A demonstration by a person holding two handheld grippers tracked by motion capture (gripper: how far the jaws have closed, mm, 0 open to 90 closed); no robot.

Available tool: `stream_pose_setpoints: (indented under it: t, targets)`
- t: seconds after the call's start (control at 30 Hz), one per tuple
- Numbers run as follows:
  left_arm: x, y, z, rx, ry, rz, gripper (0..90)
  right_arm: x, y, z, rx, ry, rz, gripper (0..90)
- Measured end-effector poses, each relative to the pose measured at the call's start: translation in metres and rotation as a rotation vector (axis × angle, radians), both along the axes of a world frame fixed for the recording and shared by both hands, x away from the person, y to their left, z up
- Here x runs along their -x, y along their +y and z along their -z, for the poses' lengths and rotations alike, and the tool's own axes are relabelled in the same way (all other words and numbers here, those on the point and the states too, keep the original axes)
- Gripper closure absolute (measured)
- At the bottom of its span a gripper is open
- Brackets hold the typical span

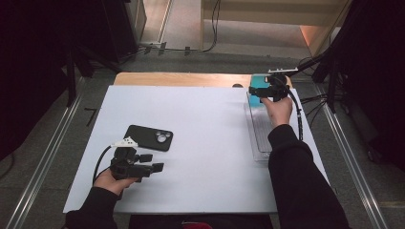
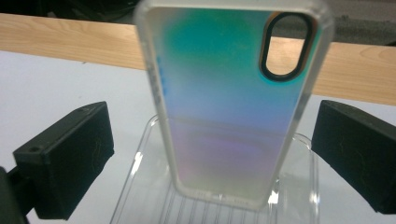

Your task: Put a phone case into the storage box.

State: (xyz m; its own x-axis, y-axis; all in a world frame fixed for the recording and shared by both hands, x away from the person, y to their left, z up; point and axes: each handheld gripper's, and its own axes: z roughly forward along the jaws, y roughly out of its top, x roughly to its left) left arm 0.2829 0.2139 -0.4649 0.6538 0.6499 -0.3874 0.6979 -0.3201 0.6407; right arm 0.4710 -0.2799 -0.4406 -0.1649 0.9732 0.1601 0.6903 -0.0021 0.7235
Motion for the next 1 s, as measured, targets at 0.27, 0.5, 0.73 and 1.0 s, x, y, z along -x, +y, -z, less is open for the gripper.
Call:
stream_pose_setpoints:
  t: [0.27, 0.5, 0.73, 1.0]
  targets:
    - [-0.003, 0.001, -0.003, 0.006, 0.000, -0.011, 29.1, 0.042, 0.003, -0.023, -0.028, -0.029, -0.071, 0.0]
    - [-0.007, 0.000, -0.005, -0.007, 0.004, -0.006, 29.1, 0.077, 0.011, -0.030, -0.096, -0.056, -0.147, 0.0]
    - [-0.012, -0.001, -0.007, 0.001, -0.005, 0.005, 29.0, 0.101, 0.026, -0.032, -0.119, -0.026, -0.262, 0.0]
    - [-0.016, -0.001, -0.008, 0.009, -0.001, 0.013, 28.9, 0.121, 0.038, -0.034, -0.157, 0.015, -0.383, 8.5]
